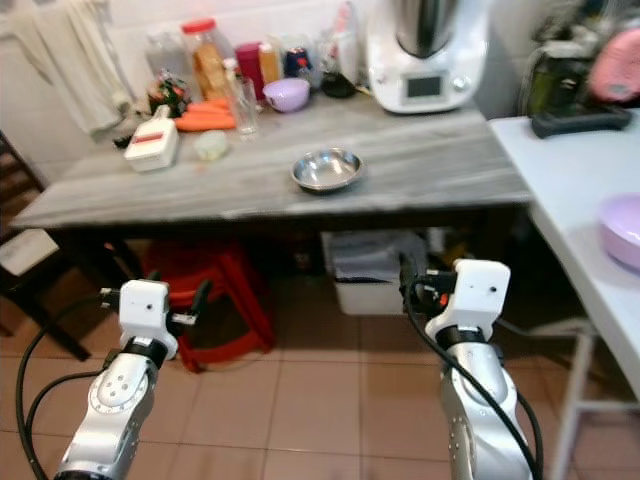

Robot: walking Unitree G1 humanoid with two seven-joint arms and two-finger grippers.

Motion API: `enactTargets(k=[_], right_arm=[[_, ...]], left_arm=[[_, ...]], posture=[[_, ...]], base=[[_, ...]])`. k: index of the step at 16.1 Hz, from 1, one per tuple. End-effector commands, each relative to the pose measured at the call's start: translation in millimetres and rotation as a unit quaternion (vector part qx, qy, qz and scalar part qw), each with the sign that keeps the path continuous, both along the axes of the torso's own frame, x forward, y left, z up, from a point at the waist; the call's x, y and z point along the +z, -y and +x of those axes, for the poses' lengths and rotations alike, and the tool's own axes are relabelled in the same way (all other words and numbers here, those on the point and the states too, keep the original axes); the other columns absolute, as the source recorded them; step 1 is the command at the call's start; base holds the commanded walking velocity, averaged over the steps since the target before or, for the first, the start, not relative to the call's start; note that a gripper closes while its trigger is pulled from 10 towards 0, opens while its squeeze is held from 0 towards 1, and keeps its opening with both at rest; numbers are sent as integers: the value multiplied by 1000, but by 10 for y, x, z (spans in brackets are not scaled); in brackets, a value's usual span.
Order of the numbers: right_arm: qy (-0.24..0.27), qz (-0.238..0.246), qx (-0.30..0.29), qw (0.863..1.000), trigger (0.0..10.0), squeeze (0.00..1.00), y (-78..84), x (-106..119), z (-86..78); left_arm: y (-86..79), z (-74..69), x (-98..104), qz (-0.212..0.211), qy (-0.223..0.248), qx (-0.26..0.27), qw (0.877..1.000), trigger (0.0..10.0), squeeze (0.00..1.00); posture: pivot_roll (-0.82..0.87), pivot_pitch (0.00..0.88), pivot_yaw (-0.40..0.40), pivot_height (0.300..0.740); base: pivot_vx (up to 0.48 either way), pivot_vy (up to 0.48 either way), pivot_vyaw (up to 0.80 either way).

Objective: Setting the table

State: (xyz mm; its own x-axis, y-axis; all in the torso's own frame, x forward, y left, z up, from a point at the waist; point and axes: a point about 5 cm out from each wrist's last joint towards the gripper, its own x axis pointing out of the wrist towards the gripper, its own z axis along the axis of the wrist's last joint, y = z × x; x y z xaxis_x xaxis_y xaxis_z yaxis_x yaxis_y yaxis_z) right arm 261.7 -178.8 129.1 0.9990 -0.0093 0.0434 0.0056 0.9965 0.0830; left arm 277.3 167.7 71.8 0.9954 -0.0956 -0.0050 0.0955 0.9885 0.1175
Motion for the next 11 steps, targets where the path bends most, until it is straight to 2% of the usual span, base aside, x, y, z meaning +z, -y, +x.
enactTargets(k=[1,4,6,7,9,11], right_arm=[[2,16,29,999,10000,0,-116,23,14],[1,23,35,999,10000,0,-132,20,12],[-1,15,37,999,10000,0,-132,20,13],[4,-7,31,999,10000,0,-125,26,26],[7,-2,41,999,10000,0,-145,24,35],[7,-5,44,999,10000,0,-154,27,43]], left_arm=[[-74,10,50,7,12,-2,1000,10000,0],[-46,8,76,10,18,-19,1000,10000,0],[-21,5,85,14,22,-28,999,10000,0],[-4,6,87,10,22,-31,999,10000,0],[4,3,86,8,22,-32,999,10000,0],[3,-2,79,5,19,-32,999,10000,0]], posture=[[-63,0,133,740],[-63,0,133,740],[-63,0,132,740],[-63,0,132,740],[-62,0,131,740],[-61,0,130,740]], base=[[0,0,0],[0,0,0],[0,0,0],[0,0,0],[0,0,0],[0,-253,0]])
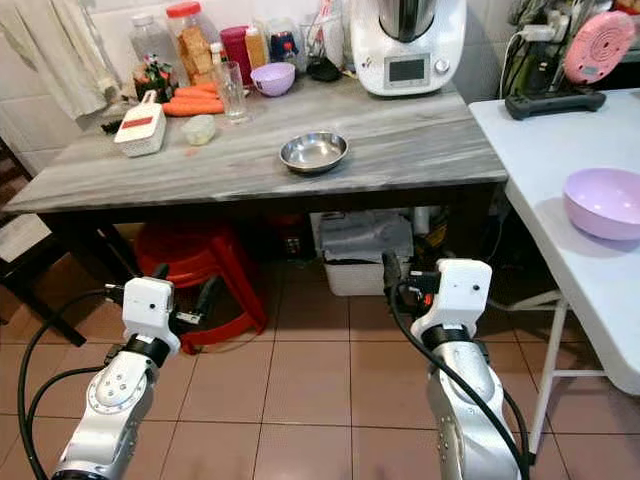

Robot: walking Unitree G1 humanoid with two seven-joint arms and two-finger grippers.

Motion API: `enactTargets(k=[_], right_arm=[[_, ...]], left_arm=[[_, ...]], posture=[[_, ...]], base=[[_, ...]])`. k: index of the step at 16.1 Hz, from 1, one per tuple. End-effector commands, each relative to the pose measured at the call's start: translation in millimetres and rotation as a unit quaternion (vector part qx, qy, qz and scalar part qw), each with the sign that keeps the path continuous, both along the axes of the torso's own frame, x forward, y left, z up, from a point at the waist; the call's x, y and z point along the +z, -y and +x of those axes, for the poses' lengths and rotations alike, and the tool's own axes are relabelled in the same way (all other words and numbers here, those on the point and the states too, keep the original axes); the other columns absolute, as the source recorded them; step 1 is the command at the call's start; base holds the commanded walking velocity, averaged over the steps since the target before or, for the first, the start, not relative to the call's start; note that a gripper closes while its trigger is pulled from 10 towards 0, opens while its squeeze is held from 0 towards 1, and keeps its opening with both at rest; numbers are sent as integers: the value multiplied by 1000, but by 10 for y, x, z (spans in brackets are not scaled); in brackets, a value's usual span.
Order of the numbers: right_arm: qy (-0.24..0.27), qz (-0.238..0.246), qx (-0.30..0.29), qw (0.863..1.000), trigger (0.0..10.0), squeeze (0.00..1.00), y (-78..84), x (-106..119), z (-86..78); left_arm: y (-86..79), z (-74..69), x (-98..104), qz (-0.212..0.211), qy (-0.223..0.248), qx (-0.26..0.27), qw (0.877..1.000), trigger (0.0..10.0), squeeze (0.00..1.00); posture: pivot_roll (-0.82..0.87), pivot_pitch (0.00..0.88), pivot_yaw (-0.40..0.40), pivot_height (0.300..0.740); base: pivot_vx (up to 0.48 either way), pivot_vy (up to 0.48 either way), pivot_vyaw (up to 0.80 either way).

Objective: Setting the table

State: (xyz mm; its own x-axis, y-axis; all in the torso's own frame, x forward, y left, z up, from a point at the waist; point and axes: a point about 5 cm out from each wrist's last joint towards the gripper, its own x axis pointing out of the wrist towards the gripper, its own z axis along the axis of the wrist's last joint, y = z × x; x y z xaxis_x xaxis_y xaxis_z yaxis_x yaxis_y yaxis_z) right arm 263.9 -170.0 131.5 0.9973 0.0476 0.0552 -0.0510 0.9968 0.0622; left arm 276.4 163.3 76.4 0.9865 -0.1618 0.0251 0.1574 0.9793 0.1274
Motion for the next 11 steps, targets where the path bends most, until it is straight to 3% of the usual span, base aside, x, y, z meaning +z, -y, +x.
enactTargets(k=[1,2,6,11], right_arm=[[3,-6,13,1000,10000,0,-64,7,25],[-7,51,55,997,10000,0,-127,2,-12],[-9,10,40,999,10000,0,-109,-16,1],[-7,1,46,999,10000,0,-108,-25,32]], left_arm=[[-43,5,31,2,3,1,1000,10000,0],[-44,6,31,3,3,0,1000,10000,0],[-40,9,25,3,1,-2,1000,10000,0],[-26,15,24,2,-1,-6,1000,10000,0]], posture=[[-62,0,130,740],[-60,0,131,740],[-61,0,132,740],[-64,0,134,740]], base=[[0,-307,0],[0,-379,0],[0,-387,0],[0,-386,0]])
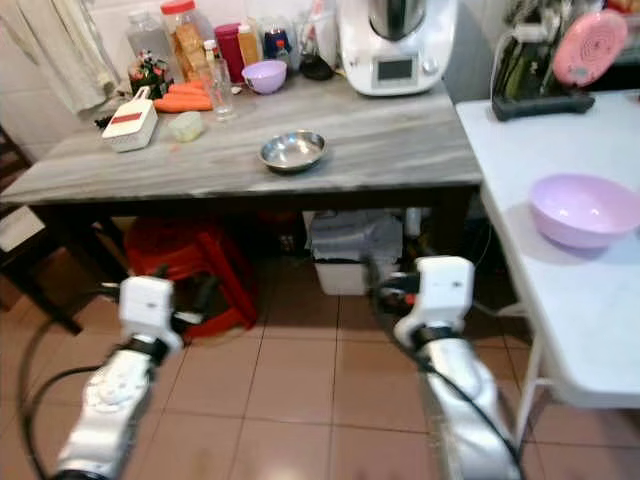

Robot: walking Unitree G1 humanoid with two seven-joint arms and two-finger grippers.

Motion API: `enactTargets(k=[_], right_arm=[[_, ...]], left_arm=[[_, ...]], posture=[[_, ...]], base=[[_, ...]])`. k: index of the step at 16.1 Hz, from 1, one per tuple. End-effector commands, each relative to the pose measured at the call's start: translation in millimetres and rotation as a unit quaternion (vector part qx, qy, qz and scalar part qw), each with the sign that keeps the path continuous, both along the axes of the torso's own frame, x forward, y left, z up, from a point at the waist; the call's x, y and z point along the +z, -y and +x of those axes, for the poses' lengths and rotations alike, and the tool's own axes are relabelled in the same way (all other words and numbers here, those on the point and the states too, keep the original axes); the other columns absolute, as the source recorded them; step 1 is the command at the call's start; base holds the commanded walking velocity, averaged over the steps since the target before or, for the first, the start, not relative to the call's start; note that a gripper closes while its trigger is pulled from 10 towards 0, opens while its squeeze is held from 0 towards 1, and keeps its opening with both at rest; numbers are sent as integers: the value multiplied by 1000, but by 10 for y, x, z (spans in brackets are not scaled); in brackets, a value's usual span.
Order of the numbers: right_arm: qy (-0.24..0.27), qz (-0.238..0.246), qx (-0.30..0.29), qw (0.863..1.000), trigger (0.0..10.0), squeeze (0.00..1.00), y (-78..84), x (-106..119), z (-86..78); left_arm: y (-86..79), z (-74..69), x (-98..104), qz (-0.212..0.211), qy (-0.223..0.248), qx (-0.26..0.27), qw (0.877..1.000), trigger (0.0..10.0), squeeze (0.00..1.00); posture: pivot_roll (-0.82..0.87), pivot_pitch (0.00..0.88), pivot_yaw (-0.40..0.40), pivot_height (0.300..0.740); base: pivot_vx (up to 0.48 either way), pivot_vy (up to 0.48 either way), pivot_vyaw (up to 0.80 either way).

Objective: Setting the table

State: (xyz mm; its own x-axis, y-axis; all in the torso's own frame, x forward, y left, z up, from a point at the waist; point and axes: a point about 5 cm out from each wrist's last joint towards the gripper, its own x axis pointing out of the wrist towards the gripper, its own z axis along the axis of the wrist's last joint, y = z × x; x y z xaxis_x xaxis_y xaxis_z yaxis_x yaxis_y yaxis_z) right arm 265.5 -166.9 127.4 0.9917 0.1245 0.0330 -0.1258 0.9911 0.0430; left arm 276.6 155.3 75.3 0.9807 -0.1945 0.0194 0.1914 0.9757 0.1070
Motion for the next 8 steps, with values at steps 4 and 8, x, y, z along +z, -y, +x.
enactTargets(k=[4,8], right_arm=[[9,9,15,1000,10000,0,-139,16,29],[-13,38,3,999,10000,0,-73,-6,40]], left_arm=[[-102,15,41,11,3,6,1000,10000,0],[-98,21,44,11,3,6,1000,10000,0]], posture=[[-61,0,136,740],[-58,0,138,740]], base=[[0,-398,0],[0,-396,0]])
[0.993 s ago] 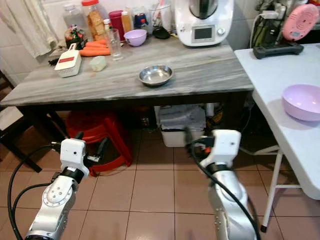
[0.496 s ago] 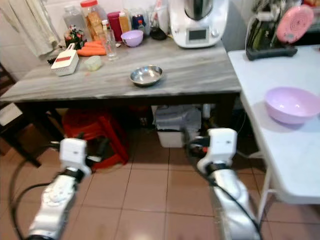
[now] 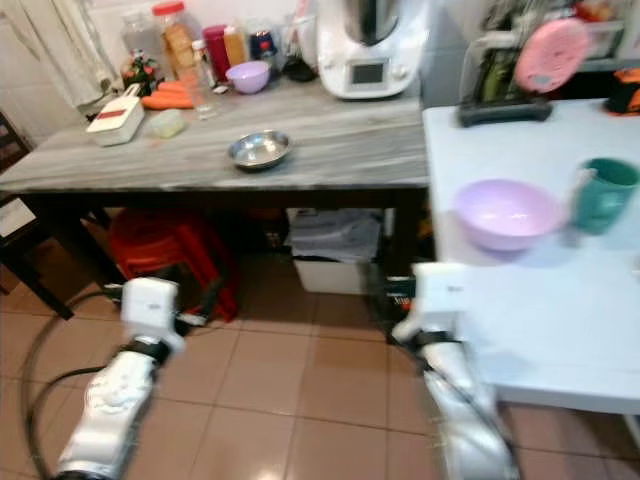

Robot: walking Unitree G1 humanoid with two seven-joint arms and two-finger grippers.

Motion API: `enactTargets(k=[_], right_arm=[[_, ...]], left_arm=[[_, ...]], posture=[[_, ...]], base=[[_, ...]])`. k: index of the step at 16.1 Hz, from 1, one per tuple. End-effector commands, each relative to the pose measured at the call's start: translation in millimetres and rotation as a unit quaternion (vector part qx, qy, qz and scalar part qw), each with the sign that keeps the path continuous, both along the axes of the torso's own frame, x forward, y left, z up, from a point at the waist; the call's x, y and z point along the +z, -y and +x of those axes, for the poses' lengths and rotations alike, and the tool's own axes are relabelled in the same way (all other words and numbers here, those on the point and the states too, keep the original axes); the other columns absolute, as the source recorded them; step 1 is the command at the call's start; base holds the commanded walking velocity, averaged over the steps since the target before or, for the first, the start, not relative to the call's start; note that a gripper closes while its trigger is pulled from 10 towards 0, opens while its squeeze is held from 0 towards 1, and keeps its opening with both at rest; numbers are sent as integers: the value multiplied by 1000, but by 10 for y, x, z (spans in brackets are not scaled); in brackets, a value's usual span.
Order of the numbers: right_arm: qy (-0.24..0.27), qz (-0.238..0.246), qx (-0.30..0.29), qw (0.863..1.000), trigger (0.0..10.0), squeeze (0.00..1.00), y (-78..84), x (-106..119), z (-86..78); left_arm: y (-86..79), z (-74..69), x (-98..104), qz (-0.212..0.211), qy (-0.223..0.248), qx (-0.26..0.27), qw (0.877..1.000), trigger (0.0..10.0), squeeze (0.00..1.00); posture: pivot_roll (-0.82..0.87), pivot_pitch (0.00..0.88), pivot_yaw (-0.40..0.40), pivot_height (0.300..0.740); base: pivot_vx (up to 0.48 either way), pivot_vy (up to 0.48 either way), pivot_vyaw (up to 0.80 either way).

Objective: Setting the table

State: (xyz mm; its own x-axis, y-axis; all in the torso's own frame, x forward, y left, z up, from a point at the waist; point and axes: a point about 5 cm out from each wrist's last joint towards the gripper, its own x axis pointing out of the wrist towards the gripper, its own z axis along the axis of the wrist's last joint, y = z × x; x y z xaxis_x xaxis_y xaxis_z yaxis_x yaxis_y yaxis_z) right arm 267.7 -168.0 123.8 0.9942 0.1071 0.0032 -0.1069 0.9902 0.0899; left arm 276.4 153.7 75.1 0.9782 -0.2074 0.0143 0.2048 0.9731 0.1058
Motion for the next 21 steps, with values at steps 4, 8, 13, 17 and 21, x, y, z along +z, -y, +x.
enactTargets(k=[4,8,13,17,21], right_arm=[[11,13,-19,1000,10000,0,-12,68,47],[31,-25,-62,997,10000,0,90,129,76],[41,-42,-81,995,10000,0,147,162,94],[48,-48,-78,995,10000,0,119,190,120],[58,-84,-61,993,10000,0,116,257,213]], left_arm=[[-98,30,54,11,5,9,1000,10000,0],[-72,42,58,10,5,6,1000,10000,0],[-24,58,58,6,6,2,1000,10000,0],[9,65,51,2,7,2,1000,10000,0],[130,18,81,-25,16,-62,998,10000,0]], posture=[[-60,0,141,740],[-63,0,141,740],[-72,0,135,740],[-76,0,125,740],[-79,1,121,740]], base=[[0,-398,0],[0,-395,0],[0,-388,0],[0,-73,0],[0,0,0]])
